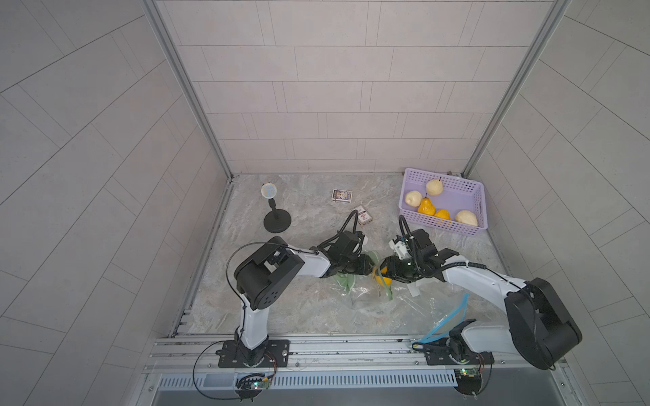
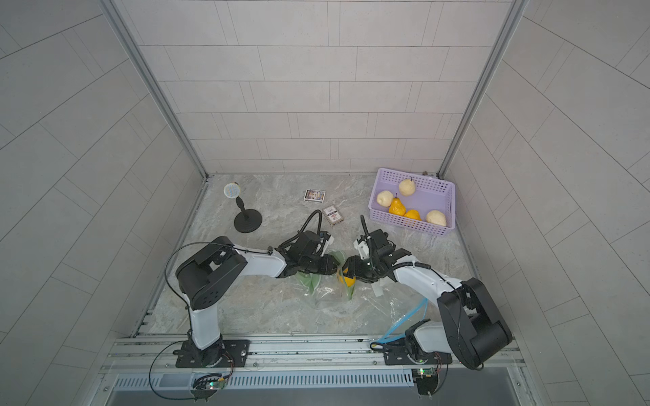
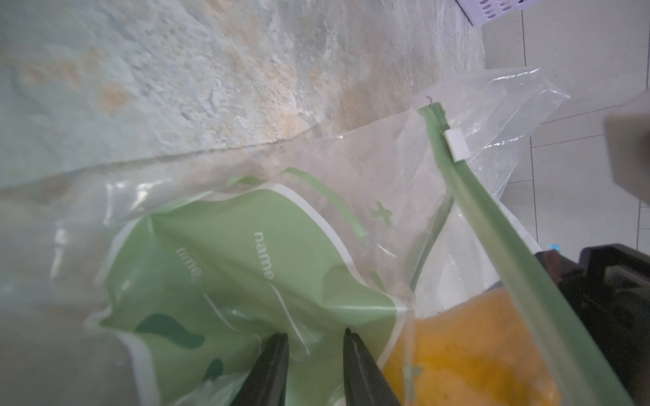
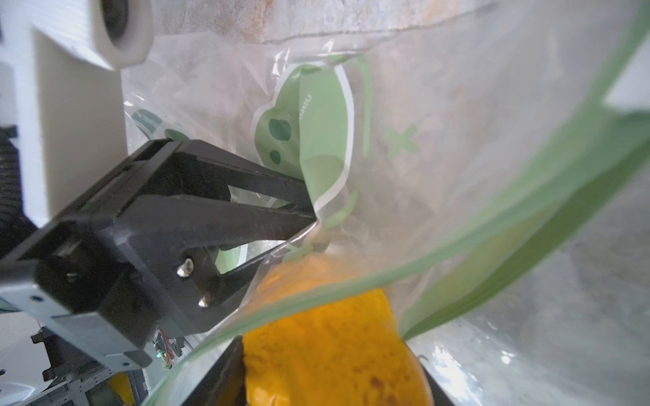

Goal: Open the zip-top bag and take out the pear
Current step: Pick up the pear from the zipper food storage bag.

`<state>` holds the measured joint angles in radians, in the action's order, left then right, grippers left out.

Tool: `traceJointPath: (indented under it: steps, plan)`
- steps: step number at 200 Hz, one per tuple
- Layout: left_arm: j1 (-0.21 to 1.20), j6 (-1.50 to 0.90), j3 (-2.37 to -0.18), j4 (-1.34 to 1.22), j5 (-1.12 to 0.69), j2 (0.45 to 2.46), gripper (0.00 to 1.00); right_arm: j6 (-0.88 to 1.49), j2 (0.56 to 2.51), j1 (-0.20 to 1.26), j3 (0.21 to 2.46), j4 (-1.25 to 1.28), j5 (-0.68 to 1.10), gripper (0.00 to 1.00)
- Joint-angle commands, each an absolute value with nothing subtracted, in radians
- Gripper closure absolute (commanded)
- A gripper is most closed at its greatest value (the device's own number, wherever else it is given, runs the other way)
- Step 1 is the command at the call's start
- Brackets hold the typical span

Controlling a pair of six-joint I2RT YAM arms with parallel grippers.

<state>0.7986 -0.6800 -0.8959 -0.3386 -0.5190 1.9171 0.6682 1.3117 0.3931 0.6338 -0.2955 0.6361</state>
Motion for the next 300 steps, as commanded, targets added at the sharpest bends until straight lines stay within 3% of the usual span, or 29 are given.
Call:
traceJointPath:
  steps: [1, 100, 167, 218, 300]
  plan:
    - [0.797, -0.668, -0.844, -0.242, -0.506, 1.983, 0.67, 0.635, 1.247, 0.368, 0.657, -0.346, 0.617, 0.51]
    - [0.746, -0.629, -0.82, -0.246, -0.485, 2.055, 0.69, 0.576, 1.087, 0.249, 0.656, -0.494, 0.712, 0.49]
    - [0.737, -0.616, -0.816, -0.237, -0.482, 2.052, 0.7, 0.631, 1.192, 0.255, 0.58, -0.317, 0.766, 0.5]
    - [0.713, -0.595, -0.789, -0.242, -0.471, 2.065, 0.71, 0.572, 1.058, 0.144, 0.619, -0.483, 0.717, 0.49]
    - [0.713, -0.603, -0.787, -0.265, -0.478, 2.087, 0.72, 0.726, 0.884, 0.135, 0.467, -0.225, 0.777, 0.44]
